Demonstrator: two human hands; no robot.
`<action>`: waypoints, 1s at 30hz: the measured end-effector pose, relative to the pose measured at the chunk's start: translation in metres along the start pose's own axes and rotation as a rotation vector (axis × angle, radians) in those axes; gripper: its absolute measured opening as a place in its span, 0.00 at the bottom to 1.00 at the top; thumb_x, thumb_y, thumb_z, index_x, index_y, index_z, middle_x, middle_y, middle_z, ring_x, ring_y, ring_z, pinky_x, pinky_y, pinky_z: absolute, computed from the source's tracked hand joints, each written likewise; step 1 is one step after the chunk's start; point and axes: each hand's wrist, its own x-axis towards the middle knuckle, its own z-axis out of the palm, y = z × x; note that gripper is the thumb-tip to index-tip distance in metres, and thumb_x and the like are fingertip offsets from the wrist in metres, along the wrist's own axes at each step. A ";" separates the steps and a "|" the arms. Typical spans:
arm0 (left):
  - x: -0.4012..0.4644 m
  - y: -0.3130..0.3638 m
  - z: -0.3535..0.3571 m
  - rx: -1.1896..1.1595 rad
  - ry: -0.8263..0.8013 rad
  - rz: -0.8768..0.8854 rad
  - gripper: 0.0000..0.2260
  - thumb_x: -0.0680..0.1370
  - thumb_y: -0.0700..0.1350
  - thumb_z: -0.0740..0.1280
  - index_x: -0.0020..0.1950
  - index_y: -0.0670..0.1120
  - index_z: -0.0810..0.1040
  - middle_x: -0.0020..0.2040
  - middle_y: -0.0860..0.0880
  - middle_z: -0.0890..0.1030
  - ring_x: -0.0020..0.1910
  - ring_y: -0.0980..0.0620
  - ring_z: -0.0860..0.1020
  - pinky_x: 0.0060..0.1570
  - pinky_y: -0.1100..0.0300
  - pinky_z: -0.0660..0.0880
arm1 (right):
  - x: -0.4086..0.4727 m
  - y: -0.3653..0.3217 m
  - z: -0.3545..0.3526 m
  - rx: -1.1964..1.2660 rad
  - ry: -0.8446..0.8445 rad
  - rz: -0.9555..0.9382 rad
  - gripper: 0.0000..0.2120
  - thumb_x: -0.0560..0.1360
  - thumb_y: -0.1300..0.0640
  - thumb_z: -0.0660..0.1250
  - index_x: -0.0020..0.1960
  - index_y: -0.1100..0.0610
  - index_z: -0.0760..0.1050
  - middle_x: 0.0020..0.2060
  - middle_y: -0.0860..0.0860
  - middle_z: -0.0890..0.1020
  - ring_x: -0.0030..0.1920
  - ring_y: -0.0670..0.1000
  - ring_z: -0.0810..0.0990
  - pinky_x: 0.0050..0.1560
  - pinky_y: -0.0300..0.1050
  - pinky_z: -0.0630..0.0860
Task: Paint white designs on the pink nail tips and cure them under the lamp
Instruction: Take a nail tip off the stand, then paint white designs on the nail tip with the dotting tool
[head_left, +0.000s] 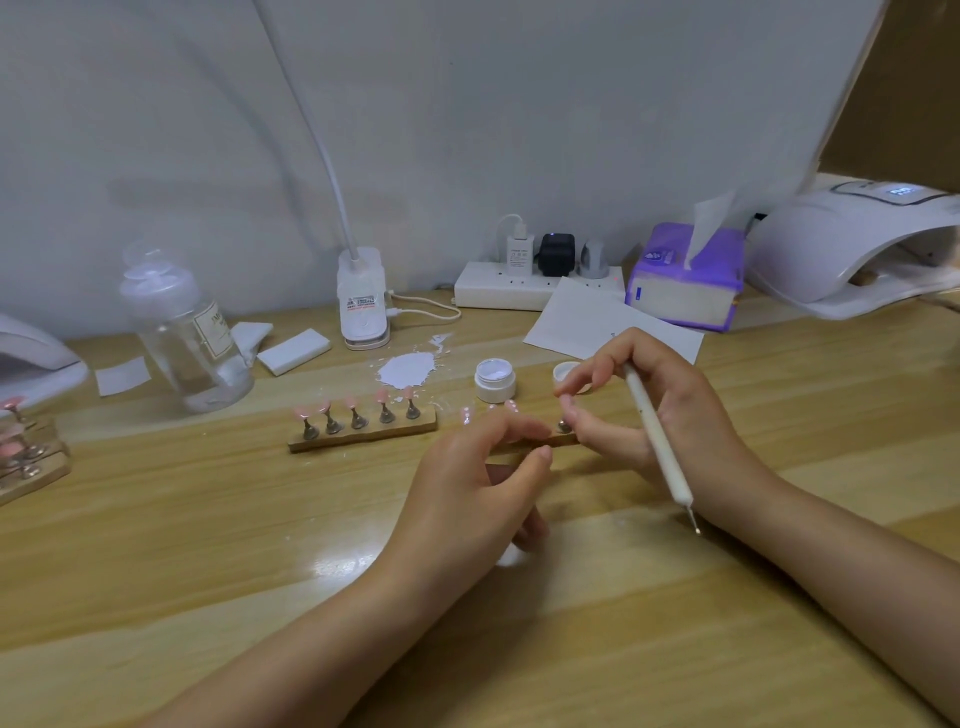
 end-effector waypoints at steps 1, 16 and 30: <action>0.000 0.000 0.000 -0.012 -0.009 0.009 0.05 0.76 0.38 0.65 0.48 0.47 0.78 0.45 0.53 0.81 0.23 0.54 0.77 0.24 0.66 0.71 | -0.001 -0.001 0.001 0.010 0.002 -0.003 0.17 0.67 0.71 0.71 0.38 0.52 0.67 0.38 0.49 0.81 0.47 0.54 0.80 0.50 0.48 0.77; 0.000 0.002 -0.002 -0.151 0.017 0.043 0.07 0.74 0.38 0.68 0.42 0.49 0.82 0.34 0.41 0.80 0.22 0.57 0.73 0.26 0.67 0.71 | -0.001 -0.017 0.007 0.138 -0.003 0.034 0.05 0.70 0.49 0.68 0.41 0.47 0.73 0.40 0.50 0.83 0.42 0.42 0.80 0.44 0.29 0.71; 0.004 -0.001 0.001 -0.303 0.002 -0.033 0.04 0.75 0.37 0.67 0.42 0.39 0.80 0.37 0.53 0.83 0.30 0.60 0.79 0.30 0.65 0.76 | 0.079 -0.009 0.011 0.037 0.001 0.280 0.11 0.75 0.55 0.66 0.36 0.55 0.70 0.20 0.48 0.77 0.22 0.44 0.73 0.26 0.32 0.69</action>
